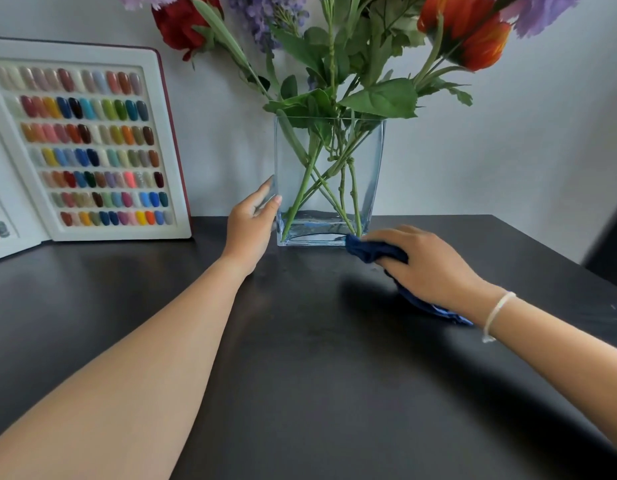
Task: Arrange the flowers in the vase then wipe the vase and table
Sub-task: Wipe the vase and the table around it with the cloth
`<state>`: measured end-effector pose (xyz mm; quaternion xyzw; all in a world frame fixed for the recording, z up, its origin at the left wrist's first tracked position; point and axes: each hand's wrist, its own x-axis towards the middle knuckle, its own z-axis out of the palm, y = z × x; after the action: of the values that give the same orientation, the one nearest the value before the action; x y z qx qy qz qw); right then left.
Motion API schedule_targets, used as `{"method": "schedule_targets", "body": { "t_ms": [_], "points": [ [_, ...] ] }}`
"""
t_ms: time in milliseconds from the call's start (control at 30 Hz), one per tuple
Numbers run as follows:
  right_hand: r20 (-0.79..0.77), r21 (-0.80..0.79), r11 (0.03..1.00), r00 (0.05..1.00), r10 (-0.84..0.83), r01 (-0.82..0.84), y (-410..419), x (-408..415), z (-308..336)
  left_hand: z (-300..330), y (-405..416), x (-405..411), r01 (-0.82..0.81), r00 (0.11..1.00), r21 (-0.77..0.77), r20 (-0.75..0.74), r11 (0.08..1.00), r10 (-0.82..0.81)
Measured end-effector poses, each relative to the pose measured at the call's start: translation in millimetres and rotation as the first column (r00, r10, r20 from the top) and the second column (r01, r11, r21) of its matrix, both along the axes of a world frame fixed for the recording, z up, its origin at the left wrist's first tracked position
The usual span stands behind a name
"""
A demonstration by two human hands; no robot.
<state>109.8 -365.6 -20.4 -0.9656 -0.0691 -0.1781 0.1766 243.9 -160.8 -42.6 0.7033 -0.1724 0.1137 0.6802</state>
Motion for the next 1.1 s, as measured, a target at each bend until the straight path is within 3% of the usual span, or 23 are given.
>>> {"method": "schedule_targets", "body": {
  "t_ms": [100, 233, 400, 667, 1100],
  "points": [
    [0.056, -0.103, 0.992, 0.995, 0.078, -0.072, 20, 30, -2, -1, 0, 1, -0.003, 1.0, 0.006, -0.009, 1.0, 0.003],
    [-0.071, -0.317, 0.936, 0.988, 0.141, -0.156, 43, 57, -10, -2, 1, 1, -0.001, 1.0, 0.015, -0.007, 1.0, 0.001],
    [-0.197, -0.298, 0.938, 0.973, 0.118, -0.174, 39, 65, -9, -1, 1, 0, 0.0, 1.0, 0.021, 0.002, 1.0, 0.0],
    [-0.151, -0.411, 0.904, 0.987, 0.057, -0.115, 32, 66, -9, -1, 2, 0, -0.004, 1.0, 0.038, 0.003, 0.999, 0.004],
    [-0.142, -0.395, 0.91, 0.97, -0.199, 0.128, -48, 40, -7, -1, 3, 0, 0.011, 1.0, 0.042, 0.005, 0.999, -0.011]
  ]
}}
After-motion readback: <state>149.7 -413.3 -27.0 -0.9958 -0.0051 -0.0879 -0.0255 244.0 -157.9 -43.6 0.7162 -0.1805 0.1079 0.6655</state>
